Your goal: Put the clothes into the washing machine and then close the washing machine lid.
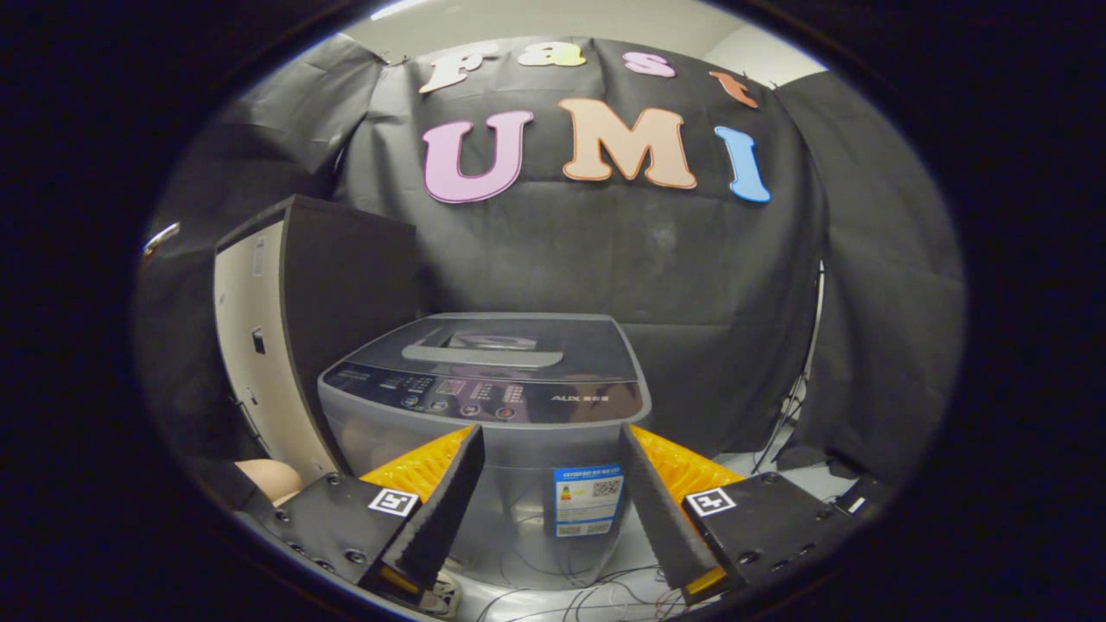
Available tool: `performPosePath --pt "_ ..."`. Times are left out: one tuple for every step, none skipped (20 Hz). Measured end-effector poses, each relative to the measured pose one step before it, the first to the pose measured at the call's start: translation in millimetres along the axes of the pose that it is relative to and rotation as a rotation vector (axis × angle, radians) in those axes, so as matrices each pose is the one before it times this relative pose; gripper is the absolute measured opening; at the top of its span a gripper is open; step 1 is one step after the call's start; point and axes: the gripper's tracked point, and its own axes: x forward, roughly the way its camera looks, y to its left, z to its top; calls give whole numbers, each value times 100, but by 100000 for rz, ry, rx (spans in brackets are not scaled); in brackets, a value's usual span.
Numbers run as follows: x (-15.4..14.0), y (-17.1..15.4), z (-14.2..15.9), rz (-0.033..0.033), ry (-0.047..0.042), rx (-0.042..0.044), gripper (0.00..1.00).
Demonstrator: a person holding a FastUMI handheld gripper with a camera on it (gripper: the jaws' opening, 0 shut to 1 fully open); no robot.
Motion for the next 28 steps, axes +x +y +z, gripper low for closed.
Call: performPosePath --pt "68 578 124 2133 113 774 96" --pt "-57 330 -29 1281 379 -149 97" --pt "83 205 -81 814 395 -461 97" --pt "-19 21 -286 626 564 -1283 96" --pt "133 -201 -383 -424 1237 -1211 96" --pt "144 -327 -296 -651 1167 -72 96" --pt "-29 -110 31 -225 164 468 96" --pt "-37 -138 37 -465 -174 856 97" --pt "-66 -193 22 -738 -231 1162 97" --pt "-36 -349 -39 -877 -418 1367 97" --pt "-77 -346 140 -659 -740 2002 97" --pt "-93 -174 185 -430 -663 2093 97" --pt "-171 -189 61 -716 -517 1740 97" --pt "-67 -254 71 -734 -606 1808 97" --pt "-79 -254 210 -626 -769 1714 96" --pt "-24 -67 261 -219 -857 1663 96" --pt "-122 -147 252 -543 -740 1405 96" --pt "-25 -190 84 -727 -755 347 96" --pt "-15 -100 164 -315 -627 -298 96" --pt "-85 -68 85 -82 -416 -225 96" --pt "-24 21 182 700 -276 197 97" --pt "3 160 -83 798 45 600 97" --pt "111 109 -117 643 418 427 97" --pt "77 29 -196 213 676 -99 97" --pt "48 159 -94 487 300 -119 97" --pt "-33 60 -71 243 127 5 97" --pt "-27 10 -40 98 20 15 97" --pt "-28 -75 -248 63 43 -94 97"
